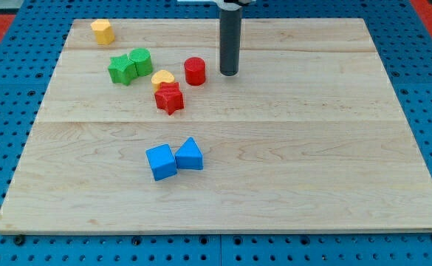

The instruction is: Push the red circle towards top center

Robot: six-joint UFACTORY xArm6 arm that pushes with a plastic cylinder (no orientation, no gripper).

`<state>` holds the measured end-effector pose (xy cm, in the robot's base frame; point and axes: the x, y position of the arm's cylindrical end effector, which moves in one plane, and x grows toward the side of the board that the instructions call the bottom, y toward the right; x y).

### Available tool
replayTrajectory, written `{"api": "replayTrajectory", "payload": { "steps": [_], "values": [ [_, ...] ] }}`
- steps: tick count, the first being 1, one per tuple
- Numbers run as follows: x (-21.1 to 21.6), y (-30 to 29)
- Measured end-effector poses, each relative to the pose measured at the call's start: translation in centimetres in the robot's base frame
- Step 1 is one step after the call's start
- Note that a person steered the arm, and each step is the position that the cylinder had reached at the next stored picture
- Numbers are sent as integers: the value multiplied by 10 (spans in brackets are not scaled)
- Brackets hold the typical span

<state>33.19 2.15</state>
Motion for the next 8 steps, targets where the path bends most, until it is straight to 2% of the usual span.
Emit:
{"api": "replayTrajectory", "payload": {
  "steps": [3,4,5,6,7,8],
  "values": [
    [-8,6],
    [14,21],
    [73,-6],
    [35,-53],
    [-19,-64],
    [-38,-62]
  ]
}}
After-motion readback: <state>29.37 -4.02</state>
